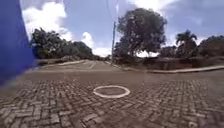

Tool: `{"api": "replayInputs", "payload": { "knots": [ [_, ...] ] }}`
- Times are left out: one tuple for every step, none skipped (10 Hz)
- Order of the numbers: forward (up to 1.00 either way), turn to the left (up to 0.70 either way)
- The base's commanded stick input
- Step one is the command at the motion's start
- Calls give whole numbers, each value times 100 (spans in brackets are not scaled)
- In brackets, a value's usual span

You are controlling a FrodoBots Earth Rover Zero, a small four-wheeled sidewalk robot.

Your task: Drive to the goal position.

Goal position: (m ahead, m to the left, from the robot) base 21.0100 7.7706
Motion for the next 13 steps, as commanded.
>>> {"api": "replayInputs", "payload": {
  "knots": [
    [100,0],
    [100,0],
    [100,0],
    [100,0],
    [100,0],
    [100,0],
    [100,0],
    [100,0],
    [100,0],
    [100,0],
    [100,0],
    [100,0],
    [100,0]
  ]
}}
